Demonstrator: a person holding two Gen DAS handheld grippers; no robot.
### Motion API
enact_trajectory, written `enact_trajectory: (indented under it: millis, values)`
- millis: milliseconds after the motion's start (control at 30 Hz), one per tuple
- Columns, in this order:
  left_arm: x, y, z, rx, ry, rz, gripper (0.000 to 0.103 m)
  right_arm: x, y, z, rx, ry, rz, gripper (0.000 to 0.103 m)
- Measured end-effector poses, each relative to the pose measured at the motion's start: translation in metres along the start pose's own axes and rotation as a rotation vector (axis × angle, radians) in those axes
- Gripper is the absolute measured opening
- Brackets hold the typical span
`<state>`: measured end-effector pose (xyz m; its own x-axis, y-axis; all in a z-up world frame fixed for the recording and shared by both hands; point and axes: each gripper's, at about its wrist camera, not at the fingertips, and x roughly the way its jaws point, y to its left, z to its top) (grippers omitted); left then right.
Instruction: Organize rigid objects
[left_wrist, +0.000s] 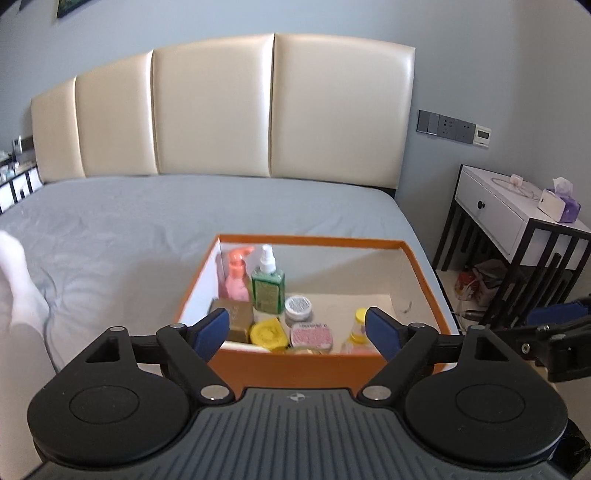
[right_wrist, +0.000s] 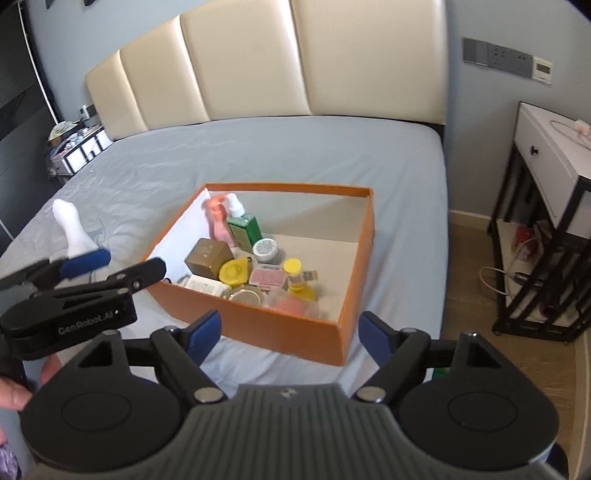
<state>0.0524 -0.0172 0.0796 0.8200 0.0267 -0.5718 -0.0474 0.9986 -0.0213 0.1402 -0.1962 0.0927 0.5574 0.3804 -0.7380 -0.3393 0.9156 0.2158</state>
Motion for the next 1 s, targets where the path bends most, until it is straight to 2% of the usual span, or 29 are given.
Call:
enact_trajectory:
  millis: [100,200,300,433,700,1000]
  values:
    - [0.006,-0.004,-0.014,0.009,0.054,0.017,0.101,0.007,0.007,-0.009,-0.056,-0.009,-0.081,0.084]
    - [0.014,-0.004,-0.024,0.005,0.111,0.023,0.101,0.02,0.009,-0.016,-0.098,0.025,-0.15,0.084]
    - [0.023,-0.001,-0.033,0.003,0.151,0.038,0.1,0.036,0.004,-0.018,-0.101,0.069,-0.156,0.087]
    - [0.032,0.005,-0.038,-0.022,0.182,0.022,0.1,0.053,-0.003,-0.021,-0.1,0.117,-0.188,0.087]
    - [0.043,0.009,-0.042,-0.031,0.209,0.009,0.101,0.069,-0.006,-0.022,-0.091,0.151,-0.183,0.087]
    - [0.046,0.011,-0.045,-0.036,0.219,-0.003,0.101,0.068,-0.004,-0.02,-0.071,0.136,-0.161,0.087]
